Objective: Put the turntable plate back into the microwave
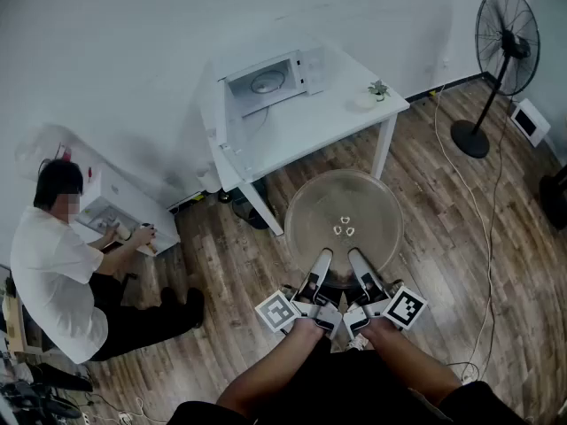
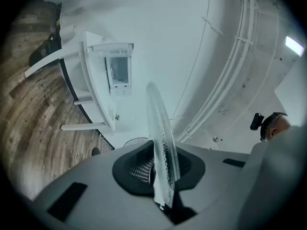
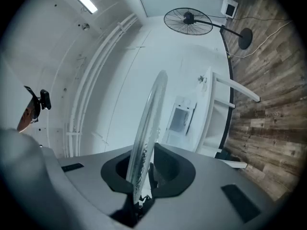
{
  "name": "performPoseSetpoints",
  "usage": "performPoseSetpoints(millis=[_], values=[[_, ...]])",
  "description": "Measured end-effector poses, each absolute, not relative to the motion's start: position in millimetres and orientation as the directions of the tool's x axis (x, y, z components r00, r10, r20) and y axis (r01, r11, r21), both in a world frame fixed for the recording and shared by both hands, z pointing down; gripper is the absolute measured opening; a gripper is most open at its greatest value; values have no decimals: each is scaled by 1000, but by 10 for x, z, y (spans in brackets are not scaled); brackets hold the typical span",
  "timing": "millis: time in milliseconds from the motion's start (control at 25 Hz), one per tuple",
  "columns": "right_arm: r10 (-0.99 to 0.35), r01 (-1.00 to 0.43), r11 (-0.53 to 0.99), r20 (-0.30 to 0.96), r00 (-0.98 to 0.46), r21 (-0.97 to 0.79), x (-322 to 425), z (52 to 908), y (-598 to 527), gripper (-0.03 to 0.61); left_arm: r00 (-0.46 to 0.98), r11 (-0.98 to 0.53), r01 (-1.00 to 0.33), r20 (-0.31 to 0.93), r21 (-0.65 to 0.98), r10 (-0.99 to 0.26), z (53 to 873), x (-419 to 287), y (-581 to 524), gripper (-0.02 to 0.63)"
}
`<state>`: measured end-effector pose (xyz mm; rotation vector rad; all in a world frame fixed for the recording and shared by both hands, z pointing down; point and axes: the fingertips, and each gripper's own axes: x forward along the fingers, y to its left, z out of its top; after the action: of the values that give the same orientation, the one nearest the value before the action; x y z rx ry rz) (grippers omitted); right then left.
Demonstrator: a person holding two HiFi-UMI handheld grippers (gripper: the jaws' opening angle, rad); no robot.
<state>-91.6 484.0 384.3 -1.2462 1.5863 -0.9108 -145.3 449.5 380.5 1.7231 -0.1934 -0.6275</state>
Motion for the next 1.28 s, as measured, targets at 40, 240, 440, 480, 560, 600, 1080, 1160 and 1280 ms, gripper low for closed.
performPoseSetpoints(millis=[40,240,440,480,560,600,1080,1160,1280], values=[[-975,-315,223,-205,-91,-923,-922,3841,4830,66,840,-252,201,-299,947,-452,3812,-1456,4485,51],[-973,-317,230,-214,-85,-920,-921,3826,4764,66,843,-251,203,-299,947,-447,3815,-1453,4418,51],[-974,-326,226,-213,-75,-918,-908,3831,4646,66,847,-250,208,-302,946,-437,3829,-1437,4291,51],[-974,-328,227,-215,-71,-917,-910,3828,4622,66,849,-254,210,-305,944,-432,3823,-1438,4263,51],[-974,-324,227,-219,-60,-919,-919,3826,4574,69,853,-258,210,-306,943,-423,3812,-1444,4210,52],[-974,-321,226,-220,-56,-920,-926,3828,4546,69,855,-255,209,-303,944,-420,3813,-1449,4181,52],[-976,-310,213,-213,-34,-927,-1096,3895,3823,69,874,-233,184,-267,955,-407,3901,-1619,3456,52],[-976,-301,213,-216,-22,-930,-1090,3888,3744,69,880,-227,180,-260,957,-398,3899,-1605,3376,52],[-977,-299,207,-212,-15,-932,-1059,3880,3612,69,882,-211,182,-254,960,-397,3902,-1572,3246,52]])
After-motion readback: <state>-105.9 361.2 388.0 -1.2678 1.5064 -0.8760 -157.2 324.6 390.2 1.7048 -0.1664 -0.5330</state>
